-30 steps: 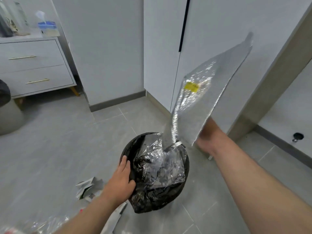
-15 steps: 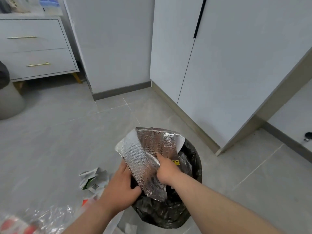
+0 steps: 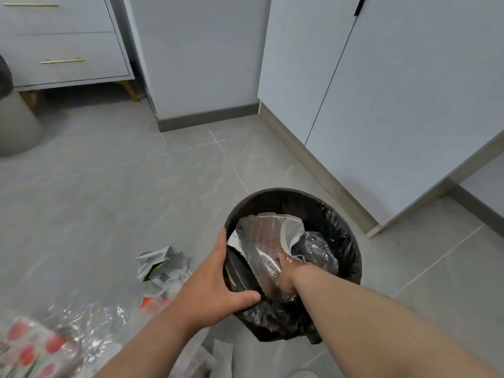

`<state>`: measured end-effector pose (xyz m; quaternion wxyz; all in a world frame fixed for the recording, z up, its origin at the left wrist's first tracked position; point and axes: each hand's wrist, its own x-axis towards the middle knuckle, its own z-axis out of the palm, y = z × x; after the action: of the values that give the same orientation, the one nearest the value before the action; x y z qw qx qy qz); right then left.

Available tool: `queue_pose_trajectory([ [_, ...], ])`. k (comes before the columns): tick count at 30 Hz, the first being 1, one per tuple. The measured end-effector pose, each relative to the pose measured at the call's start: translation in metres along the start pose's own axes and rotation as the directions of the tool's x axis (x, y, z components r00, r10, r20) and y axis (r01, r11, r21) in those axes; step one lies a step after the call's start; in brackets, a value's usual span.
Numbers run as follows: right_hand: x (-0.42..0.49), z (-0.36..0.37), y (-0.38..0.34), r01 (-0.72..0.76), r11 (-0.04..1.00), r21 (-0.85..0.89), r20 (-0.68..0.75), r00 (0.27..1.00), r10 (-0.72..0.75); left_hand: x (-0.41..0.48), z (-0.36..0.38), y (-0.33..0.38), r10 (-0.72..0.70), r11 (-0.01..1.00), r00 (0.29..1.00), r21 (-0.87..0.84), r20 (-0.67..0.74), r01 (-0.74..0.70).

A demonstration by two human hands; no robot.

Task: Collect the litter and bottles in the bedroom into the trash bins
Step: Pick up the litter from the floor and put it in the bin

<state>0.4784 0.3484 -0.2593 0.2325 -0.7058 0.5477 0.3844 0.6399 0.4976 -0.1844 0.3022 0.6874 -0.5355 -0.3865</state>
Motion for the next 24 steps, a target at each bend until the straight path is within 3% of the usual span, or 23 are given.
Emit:
queue_pose_trajectory([
  [5, -0.001, -0.002, 0.004, 0.068, 0.994, 0.083, -0.071, 0.996, -0.062, -0.001, 0.008, -0.007, -0.115, 0.973, 0.992, -0.205, -0.051, 0.103],
  [12, -0.072, -0.07, 0.007, 0.202, 0.972, 0.125, -0.053, 0.979, -0.196, -0.01, -0.015, 0.017, -0.149, 0.973, 0.985, -0.19, -0.091, 0.13],
  [14, -0.105, -0.095, -0.003, 0.302, 0.947, 0.113, -0.155, 0.946, -0.284, -0.027, -0.038, 0.023, -0.125, 0.985, 0.985, -0.136, -0.122, 0.109],
  [16, -0.141, -0.109, -0.022, 0.453, 0.883, 0.12, -0.37, 0.846, -0.384, -0.05, -0.065, 0.02, -0.119, 0.99, 0.978, -0.094, -0.17, 0.104],
  [19, -0.194, -0.102, -0.067, 0.702, 0.671, 0.239, -0.618, 0.643, -0.452, -0.092, -0.096, -0.001, -0.237, 0.97, 0.932, -0.119, -0.276, 0.211],
  [22, -0.223, -0.072, -0.116, 0.83, 0.534, 0.162, -0.684, 0.485, -0.546, -0.132, -0.107, -0.05, -0.404, 0.913, 0.865, -0.069, -0.297, 0.403],
  [24, -0.223, -0.043, -0.145, 0.86, 0.504, 0.077, -0.623, 0.436, -0.649, -0.153, -0.102, -0.087, -0.504, 0.858, 0.826, -0.038, -0.252, 0.512],
])
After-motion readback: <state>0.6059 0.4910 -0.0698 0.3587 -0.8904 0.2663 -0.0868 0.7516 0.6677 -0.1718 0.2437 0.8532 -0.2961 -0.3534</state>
